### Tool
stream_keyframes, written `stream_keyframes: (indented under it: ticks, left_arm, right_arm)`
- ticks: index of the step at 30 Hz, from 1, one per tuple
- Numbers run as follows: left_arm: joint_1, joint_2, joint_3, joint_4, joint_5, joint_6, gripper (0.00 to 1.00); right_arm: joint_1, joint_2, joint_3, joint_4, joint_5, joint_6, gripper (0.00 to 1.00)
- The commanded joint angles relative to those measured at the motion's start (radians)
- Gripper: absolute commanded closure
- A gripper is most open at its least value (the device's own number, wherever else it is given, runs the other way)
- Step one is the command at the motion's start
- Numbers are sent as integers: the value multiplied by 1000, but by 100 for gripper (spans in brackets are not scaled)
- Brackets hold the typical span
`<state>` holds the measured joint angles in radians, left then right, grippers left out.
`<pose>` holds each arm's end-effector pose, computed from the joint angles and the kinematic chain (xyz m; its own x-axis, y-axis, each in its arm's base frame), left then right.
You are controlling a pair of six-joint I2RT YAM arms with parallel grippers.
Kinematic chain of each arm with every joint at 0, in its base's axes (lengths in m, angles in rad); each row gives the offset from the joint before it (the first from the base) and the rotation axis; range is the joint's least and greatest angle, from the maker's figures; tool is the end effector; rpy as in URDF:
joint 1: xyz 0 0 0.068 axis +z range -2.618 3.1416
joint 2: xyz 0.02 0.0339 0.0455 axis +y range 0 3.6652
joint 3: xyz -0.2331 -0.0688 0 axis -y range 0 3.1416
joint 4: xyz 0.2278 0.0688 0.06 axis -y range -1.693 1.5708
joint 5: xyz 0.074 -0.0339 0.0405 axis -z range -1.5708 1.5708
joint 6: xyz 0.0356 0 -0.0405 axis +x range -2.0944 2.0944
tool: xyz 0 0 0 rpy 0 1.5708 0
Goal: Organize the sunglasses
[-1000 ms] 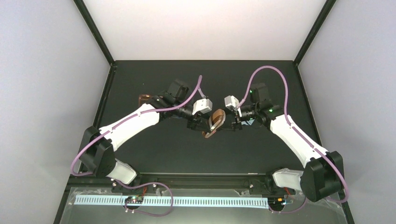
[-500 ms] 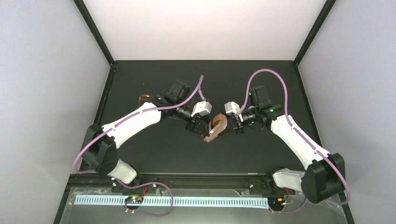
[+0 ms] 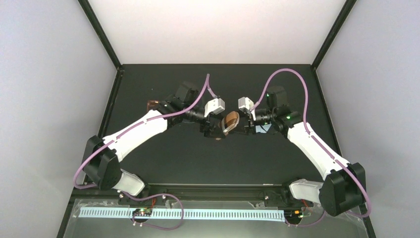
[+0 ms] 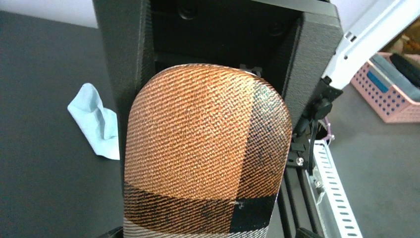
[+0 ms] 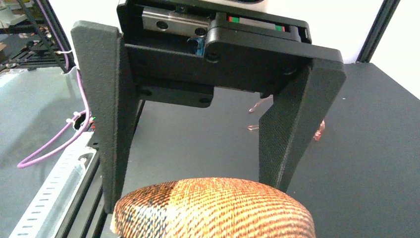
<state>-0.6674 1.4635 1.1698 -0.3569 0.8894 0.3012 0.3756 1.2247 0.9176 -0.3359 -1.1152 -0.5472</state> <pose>0.2242 -0.2118 0.2783 -0.1946 0.3913 -0.8995 0.9770 -0.0041 -0.2132 0.2190 0.1207 0.2673 -0.0445 -0.2636 -0.9636 -0.9990 0.0100 0.0434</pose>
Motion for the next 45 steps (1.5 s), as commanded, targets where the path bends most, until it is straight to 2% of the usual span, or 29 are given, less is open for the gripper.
stream_keyframes:
  ticks: [1, 3, 7, 12, 16, 17, 22, 26, 29, 31, 34, 36, 39, 41, 45]
  left_arm:
    - [0, -20, 4, 27, -4, -25, 8]
    - [-1, -20, -3, 23, -4, -8, 2]
    - [-3, -15, -17, 37, -42, 5, 1]
    - [-7, -14, -21, 33, -62, 30, 10]
    - [-6, -15, -20, 26, -61, 41, 22]
    - [-6, -15, -18, 25, -60, 42, 28]
    - [-7, -17, -12, 20, -49, 40, 46]
    - [-5, -9, 13, -31, -4, 60, 61]
    - [-6, -1, 34, -69, 45, 79, 77]
    - [-6, -1, 39, -75, 62, 77, 81]
    - [-6, -11, 37, -61, 41, 54, 84]
    - [-6, -18, 39, -44, 4, 22, 88]
    - [-6, -19, 44, -19, -52, -42, 98]
    - [-7, -13, 57, -13, -72, -73, 98]
    - [-6, -8, 66, -11, -104, -100, 98]
  right_arm:
    - [0, -17, -16, 109, 8, 74, 99]
    - [0, -17, -13, 103, 8, 69, 99]
    - [0, -19, -7, 88, -23, 61, 99]
    - [0, -18, -7, 60, -49, 26, 99]
    - [0, -16, -5, 37, -55, 2, 99]
    - [0, -15, -5, 28, -57, -10, 99]
    - [1, -6, -2, 8, -54, -42, 99]
    - [1, 4, 7, -68, -1, -151, 99]
    - [0, 23, 17, -123, 43, -224, 99]
    - [0, 31, 24, -139, 45, -235, 96]
    - [0, 35, 28, -136, 13, -212, 84]
    - [0, 33, 25, -93, 6, -137, 67]
    - [0, 27, 20, 20, -1, 12, 50]
    - [0, 22, 11, 84, 0, 118, 42]
    - [1, 11, -6, 153, 2, 198, 25]
